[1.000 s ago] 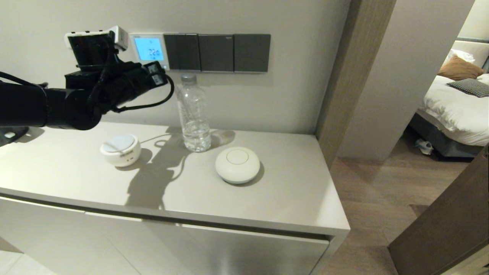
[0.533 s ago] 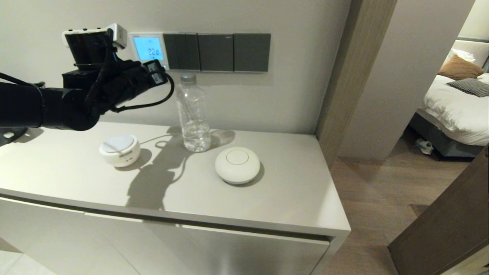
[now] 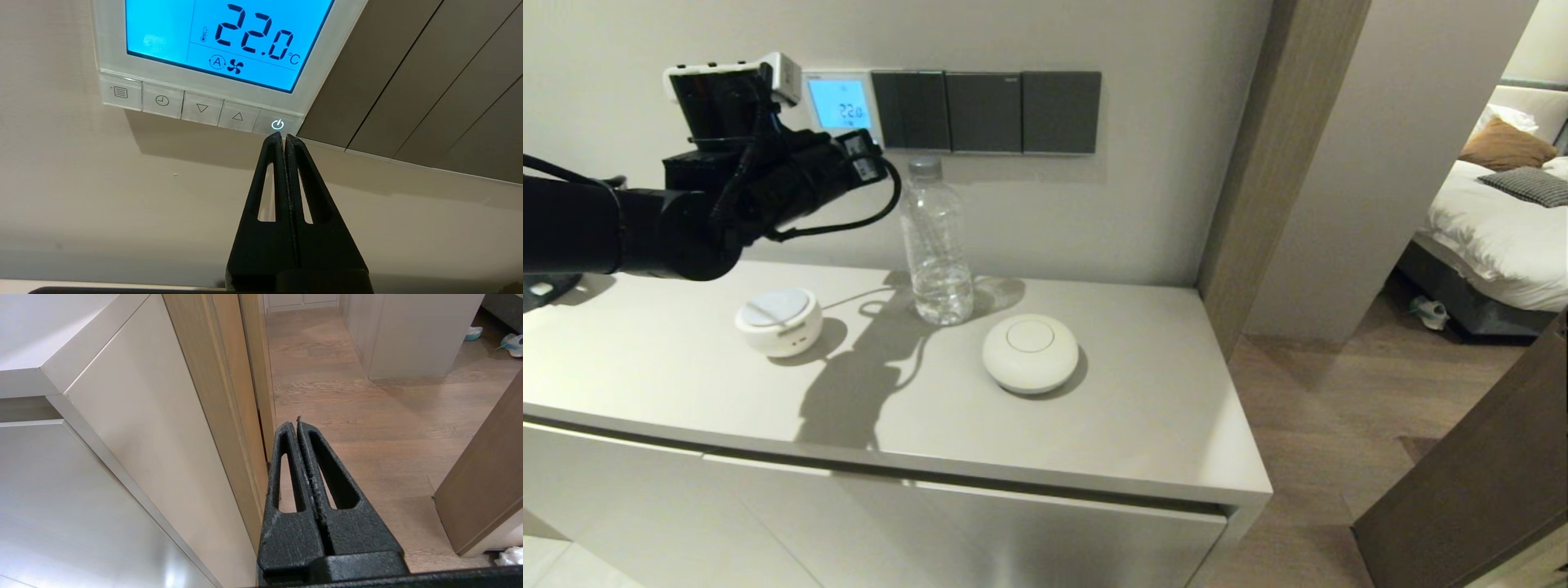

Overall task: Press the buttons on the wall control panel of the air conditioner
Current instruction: Turn off the central air conditioner

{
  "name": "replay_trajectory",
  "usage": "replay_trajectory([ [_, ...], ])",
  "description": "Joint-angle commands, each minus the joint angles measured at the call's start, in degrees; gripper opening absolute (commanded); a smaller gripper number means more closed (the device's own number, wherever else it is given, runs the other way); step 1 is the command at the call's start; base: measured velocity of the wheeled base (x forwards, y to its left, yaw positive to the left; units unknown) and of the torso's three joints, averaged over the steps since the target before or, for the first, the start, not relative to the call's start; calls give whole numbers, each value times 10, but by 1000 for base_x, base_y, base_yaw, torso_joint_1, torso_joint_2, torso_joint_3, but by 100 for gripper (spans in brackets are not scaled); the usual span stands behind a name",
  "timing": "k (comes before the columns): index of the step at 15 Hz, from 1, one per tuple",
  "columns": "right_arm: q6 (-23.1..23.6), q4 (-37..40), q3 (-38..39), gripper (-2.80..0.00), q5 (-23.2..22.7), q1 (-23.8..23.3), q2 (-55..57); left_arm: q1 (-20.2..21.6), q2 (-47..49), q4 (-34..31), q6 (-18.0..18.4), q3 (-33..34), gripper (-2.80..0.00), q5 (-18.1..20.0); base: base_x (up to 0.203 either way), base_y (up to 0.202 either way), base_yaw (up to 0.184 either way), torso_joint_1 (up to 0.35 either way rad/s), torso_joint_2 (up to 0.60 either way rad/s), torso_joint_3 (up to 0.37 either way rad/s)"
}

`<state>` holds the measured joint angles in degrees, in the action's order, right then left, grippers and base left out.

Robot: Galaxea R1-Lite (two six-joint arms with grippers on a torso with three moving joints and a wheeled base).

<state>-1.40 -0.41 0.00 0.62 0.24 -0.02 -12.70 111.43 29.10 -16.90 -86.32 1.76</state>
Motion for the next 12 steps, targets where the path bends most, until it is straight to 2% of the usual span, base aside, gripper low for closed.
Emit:
replay_trajectory([
  [1,0,0,2,-280,0,0,0,0,2,2,-1,-1,-280,0,0,0,0,0,0,0],
  [12,0,0,2,-280,0,0,0,1,4,3,-1,-4,-280,0,0,0,0,0,0,0],
])
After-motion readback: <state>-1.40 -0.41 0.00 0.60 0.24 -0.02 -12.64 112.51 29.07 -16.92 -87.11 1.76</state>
